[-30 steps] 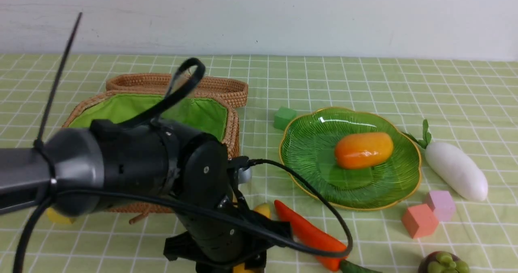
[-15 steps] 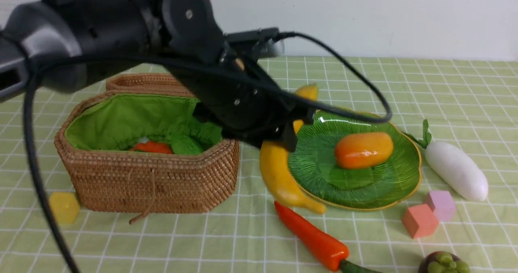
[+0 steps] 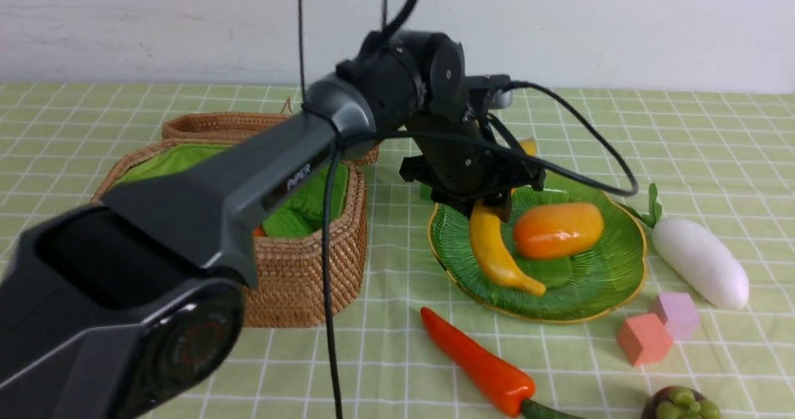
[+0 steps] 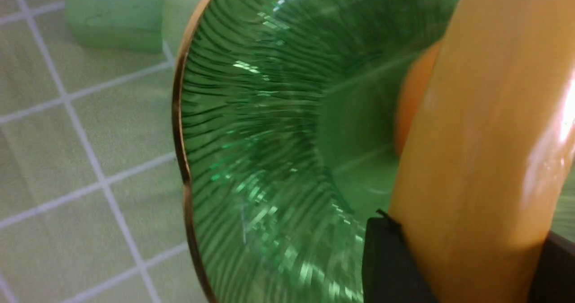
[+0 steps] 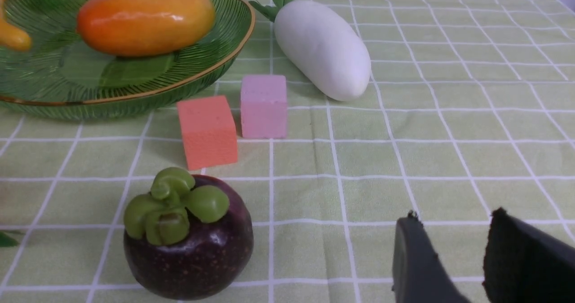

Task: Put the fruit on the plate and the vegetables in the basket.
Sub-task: Use the left arm to grab a banana and put it into the right plate, then take a daikon with your right arm and place it on the basket on the left.

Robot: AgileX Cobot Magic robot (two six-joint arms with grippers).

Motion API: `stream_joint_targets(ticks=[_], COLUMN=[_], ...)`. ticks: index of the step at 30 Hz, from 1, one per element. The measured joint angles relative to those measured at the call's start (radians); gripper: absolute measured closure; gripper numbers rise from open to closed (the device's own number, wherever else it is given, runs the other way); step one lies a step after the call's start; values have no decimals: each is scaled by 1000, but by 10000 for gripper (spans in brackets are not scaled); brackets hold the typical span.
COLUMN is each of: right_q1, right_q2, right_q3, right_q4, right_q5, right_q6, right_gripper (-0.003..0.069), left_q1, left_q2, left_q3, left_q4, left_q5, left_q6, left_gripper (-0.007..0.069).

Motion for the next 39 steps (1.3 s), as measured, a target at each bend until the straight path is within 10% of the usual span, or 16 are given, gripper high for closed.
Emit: stream_joint_targets(ticks=[12,25,39], right_q1=[0,0,0], right_q2=[0,0,0], right_q3=[0,0,0], right_q4=[0,0,0], right_q5=[0,0,0], right_q6=[0,-1,-1], right_gripper=[417,417,417], left_q1=[-3,-3,-3], left_q2=[67,-45,-392], left_q3=[-32,-32,77], left_q4=[60,62,60], left_q5=[2,109,248], left_q6=[-81,-93,-44], left_gripper=[309,-41,141])
